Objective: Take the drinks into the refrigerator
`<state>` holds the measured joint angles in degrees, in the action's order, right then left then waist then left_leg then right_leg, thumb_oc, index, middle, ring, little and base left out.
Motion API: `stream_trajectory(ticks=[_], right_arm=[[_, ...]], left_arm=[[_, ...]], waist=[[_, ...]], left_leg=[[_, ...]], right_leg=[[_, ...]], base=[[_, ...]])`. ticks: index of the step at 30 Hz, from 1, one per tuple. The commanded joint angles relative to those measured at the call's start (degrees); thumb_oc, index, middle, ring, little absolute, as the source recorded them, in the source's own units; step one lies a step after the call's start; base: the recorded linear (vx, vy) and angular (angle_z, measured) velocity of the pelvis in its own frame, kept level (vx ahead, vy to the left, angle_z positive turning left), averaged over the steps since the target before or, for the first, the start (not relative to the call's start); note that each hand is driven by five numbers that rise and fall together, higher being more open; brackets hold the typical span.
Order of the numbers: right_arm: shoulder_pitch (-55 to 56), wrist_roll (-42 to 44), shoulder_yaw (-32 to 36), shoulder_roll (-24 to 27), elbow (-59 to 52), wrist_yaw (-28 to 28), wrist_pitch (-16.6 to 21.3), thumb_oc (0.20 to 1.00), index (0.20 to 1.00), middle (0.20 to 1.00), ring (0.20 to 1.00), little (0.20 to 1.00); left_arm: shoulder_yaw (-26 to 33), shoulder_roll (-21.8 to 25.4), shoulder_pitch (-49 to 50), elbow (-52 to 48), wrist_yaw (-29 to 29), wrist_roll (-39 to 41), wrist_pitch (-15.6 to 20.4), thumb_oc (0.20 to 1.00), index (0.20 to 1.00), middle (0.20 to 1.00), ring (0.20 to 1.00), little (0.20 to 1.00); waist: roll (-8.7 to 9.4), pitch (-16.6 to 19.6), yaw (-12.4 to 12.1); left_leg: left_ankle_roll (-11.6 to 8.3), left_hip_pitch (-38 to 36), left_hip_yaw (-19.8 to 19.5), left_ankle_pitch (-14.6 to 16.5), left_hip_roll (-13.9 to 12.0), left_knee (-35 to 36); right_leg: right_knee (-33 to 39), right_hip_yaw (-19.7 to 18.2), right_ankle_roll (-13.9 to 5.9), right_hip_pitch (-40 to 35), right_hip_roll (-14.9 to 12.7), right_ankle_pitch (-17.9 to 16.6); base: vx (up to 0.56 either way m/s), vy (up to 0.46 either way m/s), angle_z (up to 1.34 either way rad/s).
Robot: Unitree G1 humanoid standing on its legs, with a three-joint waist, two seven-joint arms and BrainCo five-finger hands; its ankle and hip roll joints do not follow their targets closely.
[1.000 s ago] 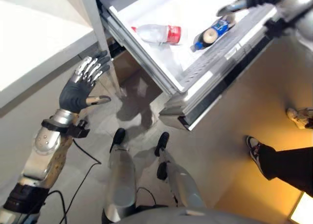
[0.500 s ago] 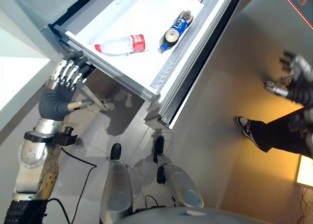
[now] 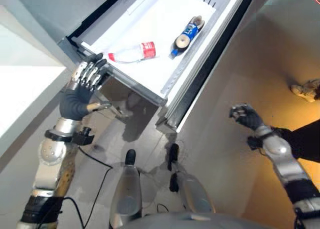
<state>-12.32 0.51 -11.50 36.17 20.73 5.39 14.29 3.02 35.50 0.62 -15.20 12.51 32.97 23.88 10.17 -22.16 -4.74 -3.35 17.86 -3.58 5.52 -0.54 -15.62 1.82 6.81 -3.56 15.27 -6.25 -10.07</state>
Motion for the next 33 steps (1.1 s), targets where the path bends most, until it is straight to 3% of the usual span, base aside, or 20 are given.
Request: stream_trajectory(ticks=[1, 2, 4, 8, 14, 18, 19, 24, 33], right_arm=[[-11.82, -2.84, -5.09, 1.14, 1.05, 0.30, 1.66, 0.200, 0.200, 0.200, 0.200, 0.200], [-12.26, -2.84, -5.39, 1.07, 1.41, 0.20, 1.77, 0.200, 0.200, 0.200, 0.200, 0.200], [-19.32, -3.36, -12.24, 0.76, 2.48, 0.91, 2.08, 0.200, 0.200, 0.200, 0.200, 0.200], [-24.08, -1.38, -15.77, -0.66, 1.25, 1.88, 1.75, 0.200, 0.200, 0.200, 0.200, 0.200], [-35.55, -1.27, -23.30, -1.47, -0.11, 2.54, 1.93, 0.200, 0.200, 0.200, 0.200, 0.200], [-37.89, -0.21, -23.95, -2.08, -0.55, 2.20, 1.93, 0.200, 0.200, 0.200, 0.200, 0.200], [-42.85, 1.23, -25.97, -3.33, -2.15, 2.55, 2.05, 0.200, 0.200, 0.200, 0.200, 0.200], [-51.89, 1.67, -28.52, -5.56, -1.25, 0.67, 2.35, 0.200, 0.200, 0.200, 0.200, 0.200], [-59.15, 2.39, -27.27, -9.06, -3.16, -3.28, 3.60, 0.200, 0.200, 0.200, 0.200, 0.200]], left_arm=[[0.04, 1.91, -2.04, -5.85, -0.19, -0.07, 4.03, 1.000, 1.000, 1.000, 1.000, 1.000], [0.21, 1.87, -2.06, -5.79, -0.19, -0.07, 4.07, 1.000, 1.000, 1.000, 1.000, 1.000], [-1.67, 3.27, -3.14, -6.99, 0.27, 1.03, 4.28, 1.000, 1.000, 1.000, 1.000, 1.000], [-2.45, 4.33, -4.37, -7.39, 0.33, 1.90, 4.61, 1.000, 1.000, 1.000, 1.000, 1.000], [-4.50, 5.43, -5.90, -8.06, 1.59, 4.30, 4.30, 1.000, 1.000, 1.000, 1.000, 1.000], [-4.79, 5.62, -6.49, -8.25, 1.60, 5.07, 4.26, 1.000, 1.000, 1.000, 1.000, 1.000], [-5.29, 5.93, -7.45, -8.05, 2.25, 6.88, 4.02, 1.000, 1.000, 1.000, 1.000, 1.000], [-7.03, 5.70, -9.28, -7.73, 3.36, 9.92, 3.56, 1.000, 1.000, 1.000, 1.000, 1.000], [-8.83, 3.79, -10.30, -7.05, 2.54, 11.35, 3.99, 1.000, 1.000, 1.000, 1.000, 1.000]], waist=[[-1.06, -2.39, -2.88], [-1.04, -2.48, -2.78], [-1.37, -3.13, -4.43], [-1.34, -3.42, -5.32], [-2.21, -3.24, -9.15], [-2.29, -3.14, -9.98], [-2.28, -3.19, -11.63], [-2.22, -3.03, -13.74], [-2.58, -2.65, -14.32]], left_leg=[[7.24, -3.58, -1.37, -3.09, 5.05, 9.04], [7.24, -3.59, -1.31, -3.06, 5.03, 9.03], [7.31, -3.43, -1.70, -3.16, 5.26, 8.84], [7.12, -3.24, -2.47, -3.64, 5.45, 9.08], [6.51, -2.58, -6.00, -3.95, 6.49, 8.53], [6.46, -2.20, -6.75, -4.39, 6.79, 8.55], [6.23, -1.69, -8.17, -4.68, 7.03, 8.56], [5.99, -1.79, -9.60, -4.59, 7.25, 8.65], [6.31, -2.04, -9.11, -4.19, 7.32, 8.35]], right_leg=[[-8.42, 2.29, -1.65, -3.46, -0.33, 9.71], [-8.44, 2.24, -1.66, -3.45, -0.32, 9.71], [-8.93, 2.40, -1.68, -3.29, -0.52, 9.83], [-9.18, 3.12, -1.59, -3.18, -0.66, 10.16], [-9.96, 6.83, -1.13, -4.25, -1.33, 11.73], [-9.88, 7.53, -1.13, -4.31, -1.46, 11.71], [-9.93, 8.88, -1.09, -4.58, -1.71, 12.03], [-9.56, 10.50, -0.96, -5.45, -1.79, 12.52], [-9.53, 9.58, -0.63, -5.21, -1.50, 12.49]], base=[[0.00, 0.000, 0.00], [0.00, 0.000, 0.00], [0.00, 0.000, 0.00], [0.01, -0.047, 0.10], [0.05, -0.070, 0.35], [0.03, -0.040, 0.25], [0.05, -0.090, 0.00], [0.05, -0.049, 0.34], [0.02, -0.001, 0.04]])
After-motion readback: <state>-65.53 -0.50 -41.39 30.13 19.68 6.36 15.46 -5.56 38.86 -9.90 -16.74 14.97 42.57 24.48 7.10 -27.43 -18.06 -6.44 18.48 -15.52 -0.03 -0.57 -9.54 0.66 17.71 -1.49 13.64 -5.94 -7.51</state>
